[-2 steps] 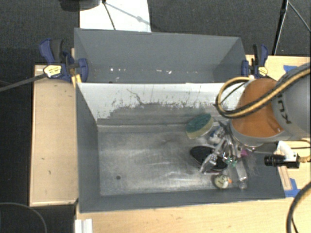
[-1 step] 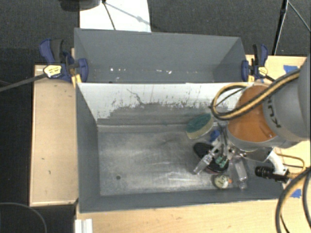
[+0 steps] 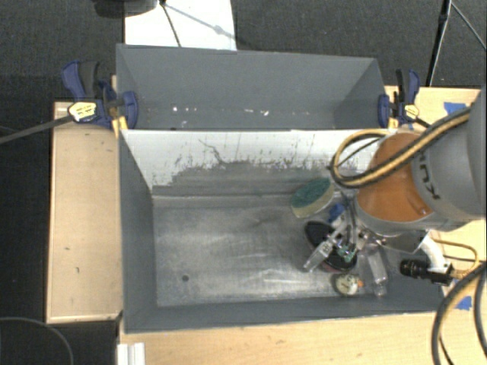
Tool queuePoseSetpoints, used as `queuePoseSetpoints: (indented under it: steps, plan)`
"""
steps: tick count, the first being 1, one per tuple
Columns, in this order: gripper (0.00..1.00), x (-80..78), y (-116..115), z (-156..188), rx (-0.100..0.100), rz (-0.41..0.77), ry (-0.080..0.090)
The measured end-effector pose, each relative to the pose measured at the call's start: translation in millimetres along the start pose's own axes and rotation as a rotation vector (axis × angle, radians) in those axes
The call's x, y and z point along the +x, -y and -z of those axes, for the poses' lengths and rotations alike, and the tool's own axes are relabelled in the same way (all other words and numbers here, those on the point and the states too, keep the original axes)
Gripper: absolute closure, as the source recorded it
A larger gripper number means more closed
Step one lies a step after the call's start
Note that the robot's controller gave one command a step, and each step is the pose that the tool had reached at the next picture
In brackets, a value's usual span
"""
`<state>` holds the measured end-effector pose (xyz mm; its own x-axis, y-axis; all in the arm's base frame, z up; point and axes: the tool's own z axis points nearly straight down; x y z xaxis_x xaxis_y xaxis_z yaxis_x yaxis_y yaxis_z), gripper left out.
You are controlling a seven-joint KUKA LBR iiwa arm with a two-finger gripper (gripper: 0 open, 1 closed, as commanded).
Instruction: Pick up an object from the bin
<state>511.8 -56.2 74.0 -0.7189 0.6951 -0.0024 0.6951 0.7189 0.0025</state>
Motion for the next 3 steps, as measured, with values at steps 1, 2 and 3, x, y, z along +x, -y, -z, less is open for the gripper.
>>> queuePoseSetpoints:
  steps: [1, 2, 3]
  plan:
    - [1.0, -0.3, -0.6, 0.5, -0.001, 0.004, 0.001]
    - [1.0, -0.6, -0.6, 6.4, 0.001, 0.012, 0.002]
    - [1.0, -1.2, -0.8, 8.7, 0.0, 0.018, 0.004]
